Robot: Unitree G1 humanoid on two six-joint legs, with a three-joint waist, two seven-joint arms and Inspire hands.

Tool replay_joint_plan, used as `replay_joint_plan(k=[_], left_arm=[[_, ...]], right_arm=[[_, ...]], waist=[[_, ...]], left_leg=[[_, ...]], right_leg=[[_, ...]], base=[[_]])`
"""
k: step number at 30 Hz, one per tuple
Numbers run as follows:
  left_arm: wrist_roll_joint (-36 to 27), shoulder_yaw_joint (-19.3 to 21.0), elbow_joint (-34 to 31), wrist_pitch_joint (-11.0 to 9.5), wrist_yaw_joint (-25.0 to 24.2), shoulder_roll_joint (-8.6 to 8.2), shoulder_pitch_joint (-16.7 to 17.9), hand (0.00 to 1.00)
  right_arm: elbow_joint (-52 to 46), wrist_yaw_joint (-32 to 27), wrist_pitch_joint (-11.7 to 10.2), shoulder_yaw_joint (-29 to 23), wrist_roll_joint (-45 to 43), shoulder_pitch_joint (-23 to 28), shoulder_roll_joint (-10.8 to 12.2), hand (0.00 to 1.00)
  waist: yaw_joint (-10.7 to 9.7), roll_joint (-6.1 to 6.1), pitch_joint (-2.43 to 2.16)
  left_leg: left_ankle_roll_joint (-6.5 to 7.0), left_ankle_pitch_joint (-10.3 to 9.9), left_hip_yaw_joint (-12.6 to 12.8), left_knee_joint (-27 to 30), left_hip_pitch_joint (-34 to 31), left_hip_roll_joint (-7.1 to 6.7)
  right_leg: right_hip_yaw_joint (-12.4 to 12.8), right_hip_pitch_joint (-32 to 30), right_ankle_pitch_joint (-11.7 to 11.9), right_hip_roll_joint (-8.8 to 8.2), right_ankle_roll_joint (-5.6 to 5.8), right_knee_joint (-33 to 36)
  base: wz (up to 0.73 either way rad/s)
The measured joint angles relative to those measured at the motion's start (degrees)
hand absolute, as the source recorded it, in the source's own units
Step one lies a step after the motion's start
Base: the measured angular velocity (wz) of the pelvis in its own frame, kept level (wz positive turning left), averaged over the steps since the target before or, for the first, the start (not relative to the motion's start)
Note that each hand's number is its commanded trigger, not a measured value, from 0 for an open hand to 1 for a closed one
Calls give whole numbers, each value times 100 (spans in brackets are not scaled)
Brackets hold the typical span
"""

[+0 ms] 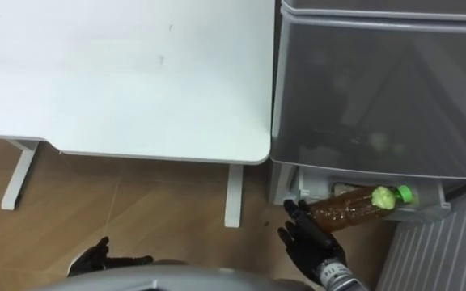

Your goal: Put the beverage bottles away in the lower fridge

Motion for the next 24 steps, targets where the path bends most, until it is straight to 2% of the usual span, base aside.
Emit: replay_joint_plan(k=[5, 11, 12, 14, 18, 24], left_arm=[[185, 7, 7, -60, -38, 17, 40, 0], [255, -1, 7, -57, -182, 16, 72, 0], [254, -10, 10, -41, -232, 16, 72, 0], [256, -38, 46, -11, -264, 16, 33, 0], [261, -71, 206, 5, -251, 16, -65, 0], [447, -118, 222, 79, -299, 57, -289, 0]], right_arm=[[-160, 0, -45, -108, 401, -7, 67, 100], [-241, -7, -71, -292, 522, -9, 66, 100], [-241, -38, -77, -355, 600, -38, 58, 100], [-240, -211, -117, -364, 662, -153, 4, 100], [-155, -357, -125, -368, 832, -451, -24, 100], [91, -143, -108, -454, 826, -887, -69, 100]], waist=[[15, -1, -7], [-17, 116, -32], [-24, 171, -44], [-31, 223, -38], [-33, 238, -31], [-35, 284, 14]], left_leg=[[1, -5, 5, -5, 22, -1], [2, -2, 3, 23, -39, -1], [2, -1, 0, 46, -91, 0], [4, 6, 4, 68, -178, 6], [9, 37, 16, 48, -273, 1], [23, 82, 8, 179, -692, 3]], right_leg=[[-14, 60, 1, -2, 0, 8], [-18, 19, 2, -3, -2, 15], [-18, -30, 2, -4, -3, 30], [-15, -151, 2, -8, -3, 102], [-28, -255, 2, -18, -4, 106], [-24, -698, 16, -29, -25, 209]], base=[[-1], [0], [0], [0], [0], [2]])
